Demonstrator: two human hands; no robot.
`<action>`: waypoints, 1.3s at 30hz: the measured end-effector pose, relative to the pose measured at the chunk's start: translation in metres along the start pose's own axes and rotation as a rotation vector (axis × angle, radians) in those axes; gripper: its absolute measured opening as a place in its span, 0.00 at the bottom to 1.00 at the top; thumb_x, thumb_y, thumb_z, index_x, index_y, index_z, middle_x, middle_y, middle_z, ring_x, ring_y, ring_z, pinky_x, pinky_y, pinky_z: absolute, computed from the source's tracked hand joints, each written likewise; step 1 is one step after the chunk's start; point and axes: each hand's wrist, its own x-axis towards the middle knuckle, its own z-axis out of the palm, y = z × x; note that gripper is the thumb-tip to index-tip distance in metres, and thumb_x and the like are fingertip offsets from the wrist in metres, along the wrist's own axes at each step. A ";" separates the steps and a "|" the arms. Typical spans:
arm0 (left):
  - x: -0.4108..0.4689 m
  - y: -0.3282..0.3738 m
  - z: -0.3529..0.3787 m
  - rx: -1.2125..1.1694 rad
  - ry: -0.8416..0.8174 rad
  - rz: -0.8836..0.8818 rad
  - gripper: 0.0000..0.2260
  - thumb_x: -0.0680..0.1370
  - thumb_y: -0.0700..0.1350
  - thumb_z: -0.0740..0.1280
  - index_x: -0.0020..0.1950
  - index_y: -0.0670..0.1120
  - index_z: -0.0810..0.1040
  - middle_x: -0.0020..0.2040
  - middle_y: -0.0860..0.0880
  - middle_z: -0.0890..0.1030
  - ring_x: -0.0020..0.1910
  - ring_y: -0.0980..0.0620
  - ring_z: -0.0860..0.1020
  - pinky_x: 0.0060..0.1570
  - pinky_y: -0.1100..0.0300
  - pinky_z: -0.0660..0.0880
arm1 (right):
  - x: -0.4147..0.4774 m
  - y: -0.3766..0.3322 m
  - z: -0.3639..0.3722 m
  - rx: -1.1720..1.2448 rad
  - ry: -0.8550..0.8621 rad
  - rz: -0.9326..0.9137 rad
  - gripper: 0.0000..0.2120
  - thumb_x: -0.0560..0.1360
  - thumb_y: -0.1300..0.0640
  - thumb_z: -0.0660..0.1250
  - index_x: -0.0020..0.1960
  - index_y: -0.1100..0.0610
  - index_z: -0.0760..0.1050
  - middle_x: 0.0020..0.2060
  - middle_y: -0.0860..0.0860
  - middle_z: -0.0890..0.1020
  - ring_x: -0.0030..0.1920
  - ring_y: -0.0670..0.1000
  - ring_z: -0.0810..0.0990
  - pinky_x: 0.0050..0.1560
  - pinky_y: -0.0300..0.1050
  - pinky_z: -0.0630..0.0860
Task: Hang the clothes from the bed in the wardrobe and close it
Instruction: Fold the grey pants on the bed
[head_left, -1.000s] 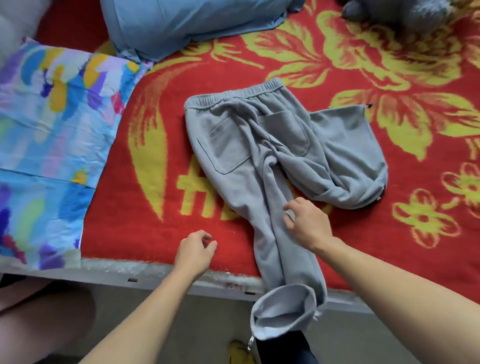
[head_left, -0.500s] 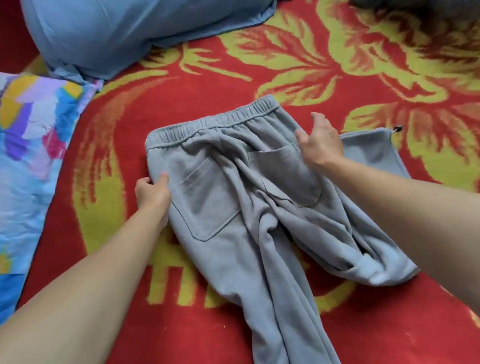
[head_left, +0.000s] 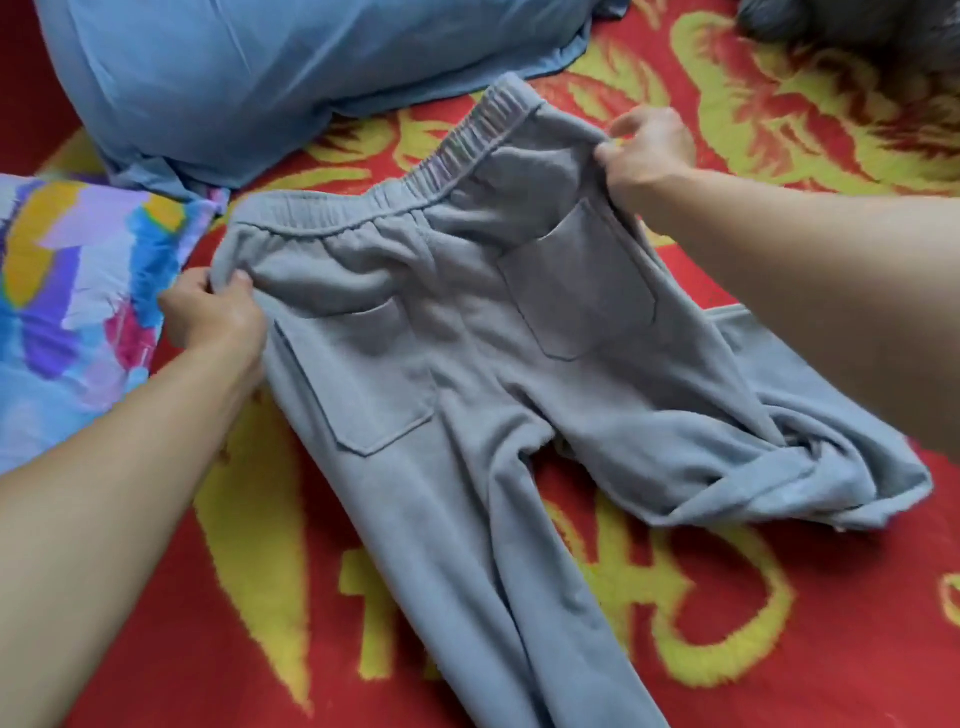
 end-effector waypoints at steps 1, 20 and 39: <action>0.003 0.001 0.001 0.076 -0.007 0.020 0.10 0.72 0.49 0.67 0.48 0.43 0.77 0.45 0.41 0.80 0.46 0.43 0.78 0.52 0.50 0.74 | 0.002 -0.004 0.004 0.034 -0.029 0.003 0.16 0.75 0.55 0.66 0.62 0.51 0.76 0.58 0.52 0.80 0.59 0.53 0.78 0.58 0.41 0.71; -0.292 -0.004 0.120 0.737 -0.952 1.231 0.31 0.58 0.52 0.78 0.60 0.52 0.77 0.58 0.43 0.76 0.56 0.43 0.75 0.51 0.50 0.74 | -0.122 0.304 -0.109 -0.818 -0.546 -0.077 0.27 0.75 0.56 0.64 0.73 0.44 0.65 0.72 0.48 0.63 0.70 0.53 0.66 0.56 0.49 0.71; -0.407 -0.025 0.100 0.532 -1.006 1.198 0.01 0.68 0.43 0.66 0.38 0.48 0.76 0.51 0.51 0.79 0.53 0.49 0.75 0.52 0.59 0.66 | -0.120 0.318 -0.123 0.070 0.092 0.305 0.16 0.66 0.55 0.54 0.43 0.60 0.77 0.45 0.61 0.82 0.47 0.63 0.78 0.40 0.48 0.65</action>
